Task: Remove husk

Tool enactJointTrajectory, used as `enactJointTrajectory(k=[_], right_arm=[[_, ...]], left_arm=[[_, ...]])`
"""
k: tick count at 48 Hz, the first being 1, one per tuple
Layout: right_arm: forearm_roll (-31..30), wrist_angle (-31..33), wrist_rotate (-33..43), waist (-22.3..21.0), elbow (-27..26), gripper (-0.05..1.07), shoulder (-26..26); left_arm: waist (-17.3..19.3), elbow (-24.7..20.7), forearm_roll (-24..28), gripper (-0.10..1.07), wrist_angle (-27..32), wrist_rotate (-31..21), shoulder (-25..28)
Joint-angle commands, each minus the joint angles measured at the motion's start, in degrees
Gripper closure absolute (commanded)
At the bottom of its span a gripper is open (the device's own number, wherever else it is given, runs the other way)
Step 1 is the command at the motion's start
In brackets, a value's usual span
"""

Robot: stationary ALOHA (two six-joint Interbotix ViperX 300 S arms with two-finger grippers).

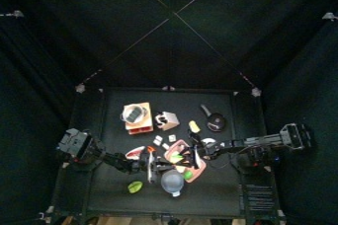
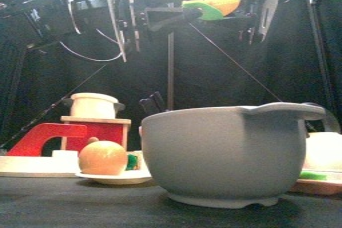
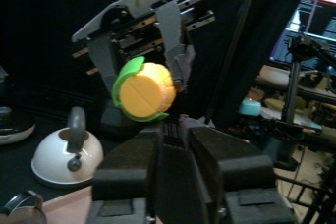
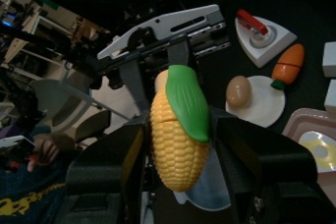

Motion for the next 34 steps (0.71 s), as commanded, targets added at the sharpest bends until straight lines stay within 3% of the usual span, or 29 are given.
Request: enactJointTrajectory(k=[1,16,28,34], right_arm=[[0.09,-0.35,-0.09,0.62,-0.7,0.33,-0.09],[0.0,-0.62,-0.09,1.41,-1.14,0.33,0.53],[0.44,-0.53,-0.09,1.85,-0.62,0.33,0.0],[0.44,-0.53,-0.09,2.11,-0.62,0.33,0.09]], left_arm=[[0.88,-1.14,-0.53,0.05,-0.26,0.26,-0.62],[2.29,-1.23,-0.62,0.05,-0.35,0.35,-0.53],[2.37,2.37,-1.41,0.04,0.88,0.35,-0.53],[2.37,2.02,-0.44,0.04,0.88,0.44,-0.88]])
